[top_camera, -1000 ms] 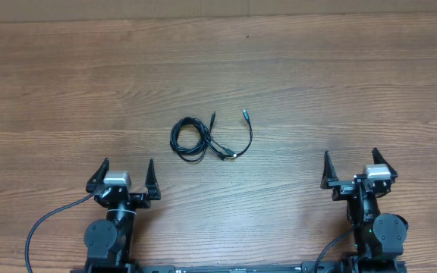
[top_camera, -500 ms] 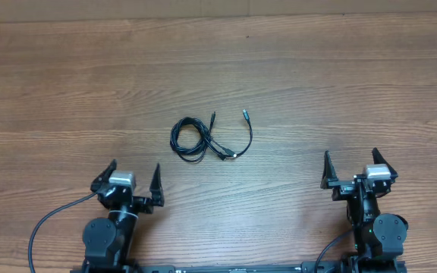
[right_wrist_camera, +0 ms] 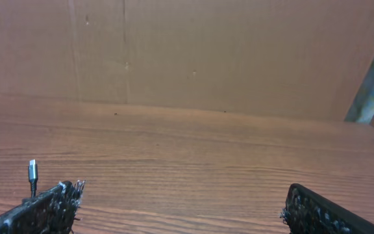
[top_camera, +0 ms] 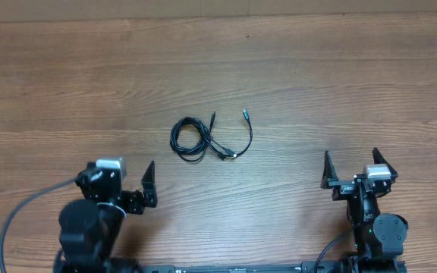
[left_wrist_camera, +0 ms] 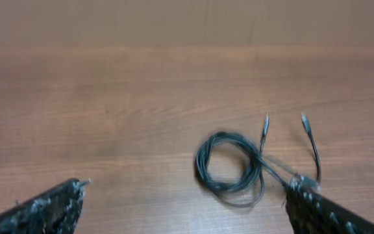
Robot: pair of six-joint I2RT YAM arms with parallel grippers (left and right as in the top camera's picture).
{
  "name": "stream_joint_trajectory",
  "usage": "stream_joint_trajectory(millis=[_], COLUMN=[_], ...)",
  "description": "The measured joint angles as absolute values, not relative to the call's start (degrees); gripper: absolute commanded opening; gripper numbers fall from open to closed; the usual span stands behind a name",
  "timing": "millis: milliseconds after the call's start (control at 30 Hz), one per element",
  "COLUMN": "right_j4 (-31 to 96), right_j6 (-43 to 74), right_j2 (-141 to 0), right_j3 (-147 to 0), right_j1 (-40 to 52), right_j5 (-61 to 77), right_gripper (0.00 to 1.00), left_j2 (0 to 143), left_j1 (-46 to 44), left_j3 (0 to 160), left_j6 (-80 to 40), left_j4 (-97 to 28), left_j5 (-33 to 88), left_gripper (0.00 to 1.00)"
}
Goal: Untangle cables
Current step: 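Reach the left gripper forward to the black cable bundle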
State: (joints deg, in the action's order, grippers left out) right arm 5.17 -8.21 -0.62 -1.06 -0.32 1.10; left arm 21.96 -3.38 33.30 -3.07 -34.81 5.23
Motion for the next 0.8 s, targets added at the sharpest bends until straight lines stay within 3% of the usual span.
stream_joint_trajectory(millis=[300, 567, 767, 800], right_j4=[5.15, 5.19, 5.17, 5.17], right_j6=[-8.19, -8.19, -8.19, -8.21], right_j2=[-0.62, -0.62, -0.62, -0.62], right_j3=[-1.06, -1.06, -1.06, -1.06], right_j1=[-0.32, -0.32, -0.32, -0.32], right_j5=[1.1, 1.08, 1.08, 1.1], right_gripper=[1.0, 1.0, 1.0, 1.0], left_j2=[44.01, 53.67, 58.85, 59.53], left_j1=[-3.38, -3.38, -3.4, -3.4], left_j3=[57.19, 61.34, 61.34, 61.34], left_j6=[-4.32, -4.51, -4.99, -5.74], left_j4=[-50.83, -49.21, -46.78, -46.87], left_j5=[13.21, 25.71, 28.01, 27.16], left_gripper=[0.99, 1.0, 1.0, 0.96])
